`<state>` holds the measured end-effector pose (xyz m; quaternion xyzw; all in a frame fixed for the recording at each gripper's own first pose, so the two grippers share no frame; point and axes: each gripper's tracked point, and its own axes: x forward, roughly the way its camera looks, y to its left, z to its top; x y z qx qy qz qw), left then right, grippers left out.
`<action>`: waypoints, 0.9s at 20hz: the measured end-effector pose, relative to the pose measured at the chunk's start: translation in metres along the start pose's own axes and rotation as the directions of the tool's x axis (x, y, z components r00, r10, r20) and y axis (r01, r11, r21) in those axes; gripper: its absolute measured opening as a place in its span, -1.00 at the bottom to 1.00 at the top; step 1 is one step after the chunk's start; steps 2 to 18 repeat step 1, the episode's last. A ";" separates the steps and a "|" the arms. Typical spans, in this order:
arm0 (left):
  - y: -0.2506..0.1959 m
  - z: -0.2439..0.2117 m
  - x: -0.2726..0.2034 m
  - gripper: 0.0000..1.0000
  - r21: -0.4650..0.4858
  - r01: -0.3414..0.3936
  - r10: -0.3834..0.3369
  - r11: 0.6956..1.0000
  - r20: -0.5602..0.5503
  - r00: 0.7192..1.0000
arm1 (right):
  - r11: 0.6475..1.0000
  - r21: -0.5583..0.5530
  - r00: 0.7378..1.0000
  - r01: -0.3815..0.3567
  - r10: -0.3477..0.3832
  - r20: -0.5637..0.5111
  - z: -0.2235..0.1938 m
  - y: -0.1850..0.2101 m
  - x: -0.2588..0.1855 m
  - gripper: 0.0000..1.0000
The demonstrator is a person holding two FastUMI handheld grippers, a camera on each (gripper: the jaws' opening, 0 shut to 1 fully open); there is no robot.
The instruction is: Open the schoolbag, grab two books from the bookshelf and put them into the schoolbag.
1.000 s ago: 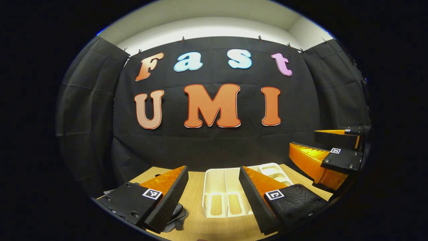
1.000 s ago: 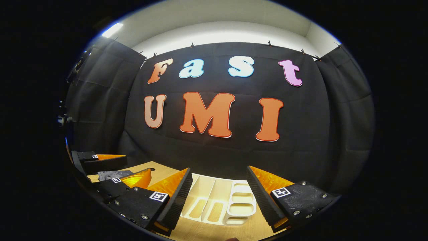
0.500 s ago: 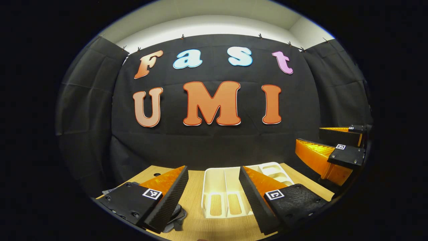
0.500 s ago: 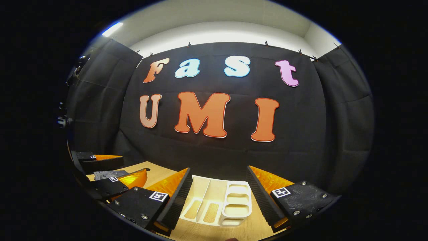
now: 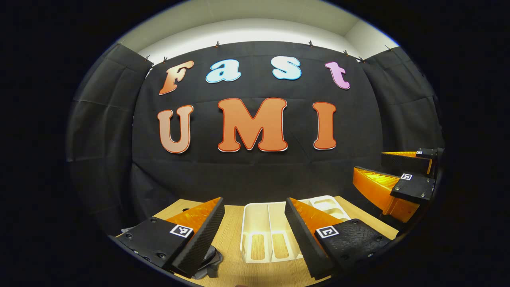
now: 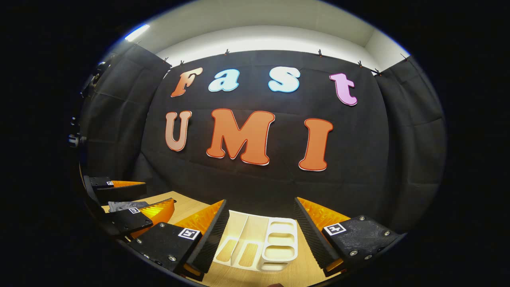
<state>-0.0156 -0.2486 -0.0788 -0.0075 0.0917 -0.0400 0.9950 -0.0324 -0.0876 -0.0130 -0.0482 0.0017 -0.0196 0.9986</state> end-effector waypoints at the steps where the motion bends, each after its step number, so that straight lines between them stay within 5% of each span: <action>1: 0.001 -0.001 0.001 0.92 -0.004 0.002 -0.002 1.000 -0.002 1.000 | 1.000 0.001 1.000 0.002 -0.002 0.004 0.002 -0.001 0.001 0.93; 18: 0.001 -0.001 0.001 0.92 -0.004 0.002 -0.002 1.000 -0.002 1.000 | 1.000 0.001 1.000 0.002 -0.002 0.004 0.002 -0.001 0.001 0.93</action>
